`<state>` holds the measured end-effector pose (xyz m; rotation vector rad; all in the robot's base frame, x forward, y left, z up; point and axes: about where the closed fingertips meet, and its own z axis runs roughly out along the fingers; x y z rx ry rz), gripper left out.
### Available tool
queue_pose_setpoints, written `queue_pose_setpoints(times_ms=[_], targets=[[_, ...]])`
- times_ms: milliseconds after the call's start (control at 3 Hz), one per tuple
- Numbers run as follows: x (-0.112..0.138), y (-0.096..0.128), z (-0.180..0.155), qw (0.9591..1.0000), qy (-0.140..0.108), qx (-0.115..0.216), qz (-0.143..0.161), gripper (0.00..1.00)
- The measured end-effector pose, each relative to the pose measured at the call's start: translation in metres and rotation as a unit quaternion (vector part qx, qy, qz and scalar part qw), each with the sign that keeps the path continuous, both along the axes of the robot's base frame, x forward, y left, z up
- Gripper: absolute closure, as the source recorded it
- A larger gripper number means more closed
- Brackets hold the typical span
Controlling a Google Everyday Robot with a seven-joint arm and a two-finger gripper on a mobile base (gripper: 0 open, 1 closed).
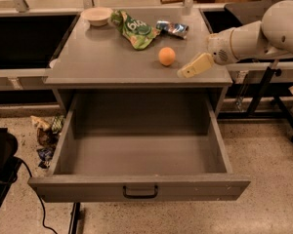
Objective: Place orange into top drawer
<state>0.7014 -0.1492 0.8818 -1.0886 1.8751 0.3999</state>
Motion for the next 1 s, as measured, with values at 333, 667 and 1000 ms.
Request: queue_pose_setpoints(times_ms=[333, 667, 1000], targets=[[0.025, 0.008, -0.01, 0.9998, 0.001, 0.018, 0.006, 0.0], [0.057, 0.025, -0.021, 0.9989, 0.002, 0.045, 0.013, 0.0], [0.077, 0.042, -0.03, 0.9974, 0.005, 0.07, 0.018, 0.0]])
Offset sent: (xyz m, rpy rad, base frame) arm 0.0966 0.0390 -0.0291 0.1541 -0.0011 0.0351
